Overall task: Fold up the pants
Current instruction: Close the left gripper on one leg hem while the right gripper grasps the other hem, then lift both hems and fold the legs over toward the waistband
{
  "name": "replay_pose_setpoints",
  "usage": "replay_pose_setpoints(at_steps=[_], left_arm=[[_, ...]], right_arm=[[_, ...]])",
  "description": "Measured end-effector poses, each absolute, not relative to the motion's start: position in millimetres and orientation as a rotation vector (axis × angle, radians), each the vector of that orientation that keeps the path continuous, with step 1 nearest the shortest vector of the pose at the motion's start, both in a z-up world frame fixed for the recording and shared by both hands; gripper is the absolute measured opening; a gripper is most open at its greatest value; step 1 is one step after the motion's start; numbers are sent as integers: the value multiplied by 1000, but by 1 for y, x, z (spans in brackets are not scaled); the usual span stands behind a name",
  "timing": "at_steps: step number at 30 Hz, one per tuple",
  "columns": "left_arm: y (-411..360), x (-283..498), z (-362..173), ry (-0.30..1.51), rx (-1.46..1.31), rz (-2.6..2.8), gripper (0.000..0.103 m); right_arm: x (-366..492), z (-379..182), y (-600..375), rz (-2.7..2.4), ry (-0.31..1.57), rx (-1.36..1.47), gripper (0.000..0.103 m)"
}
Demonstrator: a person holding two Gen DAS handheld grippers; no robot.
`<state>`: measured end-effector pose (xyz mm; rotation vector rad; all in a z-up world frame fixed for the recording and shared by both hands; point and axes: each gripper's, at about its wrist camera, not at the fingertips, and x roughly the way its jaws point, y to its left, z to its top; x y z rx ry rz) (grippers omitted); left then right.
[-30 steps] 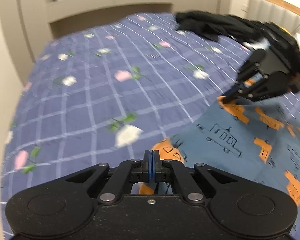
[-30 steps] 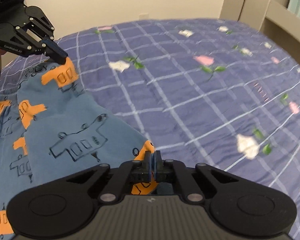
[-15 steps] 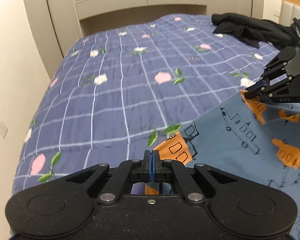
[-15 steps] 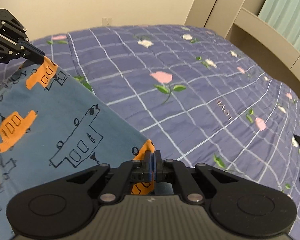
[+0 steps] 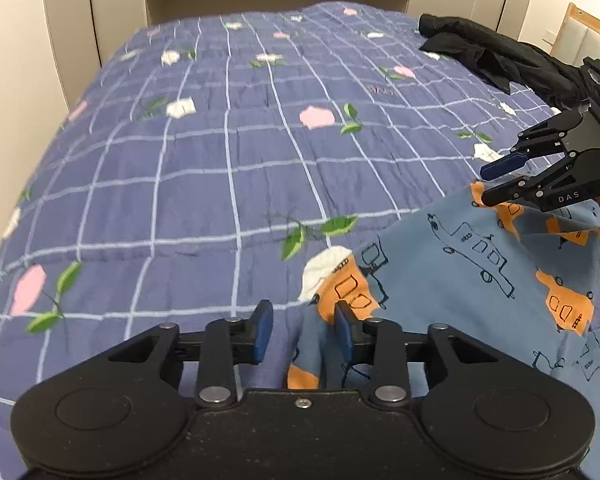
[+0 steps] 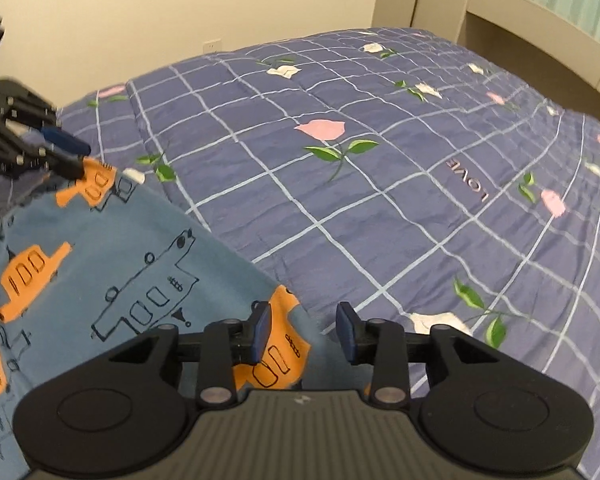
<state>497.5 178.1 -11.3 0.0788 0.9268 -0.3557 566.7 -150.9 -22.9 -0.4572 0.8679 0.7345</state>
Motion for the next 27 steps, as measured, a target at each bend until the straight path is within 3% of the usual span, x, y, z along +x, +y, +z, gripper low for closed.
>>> replay_pose_setpoints(at_steps=[2,4,6,8,17,27], left_arm=[[177,500,-15,939,76,-361,34],[175,501,-18,950,71,-374,2],[170,500,-17,945,84,-361,1],[167,498,-14,924,105,-347,1],[164,491,3,832,111,-278,1],[163,428,42,618,137,-365,1]], right_arm=[[570,-28,-150,741,892,-440,41],[571,-34,-146,739,902,-446,40],[570,-37,-141,744,906,-447,11],[569,-37,-136,764,914,-449,3],[553,-17,-128,672,753,-508,2],[489,15,-148,643,574,-488,2]])
